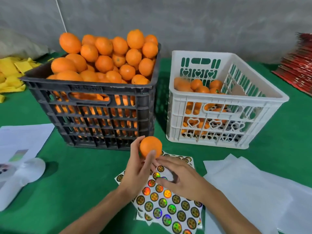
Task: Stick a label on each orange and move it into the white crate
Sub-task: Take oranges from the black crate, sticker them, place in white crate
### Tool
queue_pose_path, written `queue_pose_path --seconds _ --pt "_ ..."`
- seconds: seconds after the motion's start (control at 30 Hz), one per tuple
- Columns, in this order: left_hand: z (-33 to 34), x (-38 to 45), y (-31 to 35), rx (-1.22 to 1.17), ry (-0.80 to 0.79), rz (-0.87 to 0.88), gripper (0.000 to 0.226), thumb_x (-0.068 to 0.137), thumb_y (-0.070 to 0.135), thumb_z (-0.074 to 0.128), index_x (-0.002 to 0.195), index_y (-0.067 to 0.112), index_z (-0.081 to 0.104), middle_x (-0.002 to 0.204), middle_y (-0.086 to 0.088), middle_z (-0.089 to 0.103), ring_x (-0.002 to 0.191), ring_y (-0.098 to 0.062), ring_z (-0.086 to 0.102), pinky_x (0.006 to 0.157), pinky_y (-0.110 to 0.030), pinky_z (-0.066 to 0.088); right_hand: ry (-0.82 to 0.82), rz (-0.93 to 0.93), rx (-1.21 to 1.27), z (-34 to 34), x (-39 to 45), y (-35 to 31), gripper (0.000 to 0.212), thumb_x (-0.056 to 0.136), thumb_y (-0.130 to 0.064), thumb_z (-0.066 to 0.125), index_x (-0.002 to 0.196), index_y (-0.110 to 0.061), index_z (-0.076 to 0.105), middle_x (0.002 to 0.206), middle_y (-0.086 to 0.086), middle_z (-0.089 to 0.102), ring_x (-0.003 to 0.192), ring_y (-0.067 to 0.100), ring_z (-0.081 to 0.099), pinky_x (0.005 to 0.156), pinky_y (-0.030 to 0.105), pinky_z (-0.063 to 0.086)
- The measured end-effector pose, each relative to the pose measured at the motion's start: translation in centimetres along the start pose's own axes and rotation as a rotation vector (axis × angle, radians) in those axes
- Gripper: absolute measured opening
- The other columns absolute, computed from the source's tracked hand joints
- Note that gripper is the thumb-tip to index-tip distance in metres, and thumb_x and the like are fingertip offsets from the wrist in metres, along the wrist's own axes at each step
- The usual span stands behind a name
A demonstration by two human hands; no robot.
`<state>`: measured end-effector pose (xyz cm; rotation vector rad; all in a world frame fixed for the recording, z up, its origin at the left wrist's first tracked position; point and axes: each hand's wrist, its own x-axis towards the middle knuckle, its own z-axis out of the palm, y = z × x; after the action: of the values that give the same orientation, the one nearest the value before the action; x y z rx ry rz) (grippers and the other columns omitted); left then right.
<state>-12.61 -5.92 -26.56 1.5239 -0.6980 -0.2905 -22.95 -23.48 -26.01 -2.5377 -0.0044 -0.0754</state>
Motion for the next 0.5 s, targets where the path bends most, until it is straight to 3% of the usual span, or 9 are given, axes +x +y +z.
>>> queue_pose_path --seconds 0.1,0.23,0.33,0.5 --pt "-0.1 -0.6 -0.6 0.002 0.020 0.004 0.056 0.101 0.066 0.045 0.149 0.047 0.024 0.086 -0.010 0.070 0.070 -0.026 0.069 0.070 -0.035 0.061 -0.055 0.014 -0.025 0.1 0.1 0.5 0.076 0.093 -0.074 0.049 0.158 -0.035 0.036 0.161 -0.037 0.018 0.144 -0.018 0.016 0.118 0.015 0.017" --pt "-0.2 -1.0 -1.2 0.051 0.033 -0.012 0.051 0.101 0.070 0.039 0.146 0.056 0.020 0.087 -0.005 0.074 0.075 -0.025 0.075 0.075 -0.030 0.061 -0.084 -0.018 -0.056 0.2 0.5 0.6 0.073 0.098 -0.065 0.049 0.158 -0.024 0.038 0.166 -0.022 0.022 0.150 -0.011 0.012 0.125 0.017 0.010" --pt "-0.1 -1.0 -1.3 0.079 0.034 -0.003 0.052 0.101 0.071 0.038 0.148 0.056 0.018 0.088 -0.003 0.074 0.075 -0.023 0.075 0.075 -0.028 0.060 -0.033 -0.028 -0.012 0.5 0.5 0.8 0.061 0.101 -0.053 0.054 0.152 -0.020 0.049 0.162 -0.016 0.033 0.150 -0.007 0.022 0.126 0.022 0.018" --pt "0.2 -1.0 -1.3 0.148 0.038 0.013 0.054 0.103 0.071 0.036 0.149 0.051 0.019 0.088 0.002 0.073 0.076 -0.020 0.074 0.073 -0.024 0.058 0.148 -0.053 0.049 1.0 0.8 1.2 0.035 0.102 -0.034 0.063 0.134 -0.022 0.068 0.144 -0.020 0.052 0.137 -0.007 0.045 0.119 0.020 0.034"
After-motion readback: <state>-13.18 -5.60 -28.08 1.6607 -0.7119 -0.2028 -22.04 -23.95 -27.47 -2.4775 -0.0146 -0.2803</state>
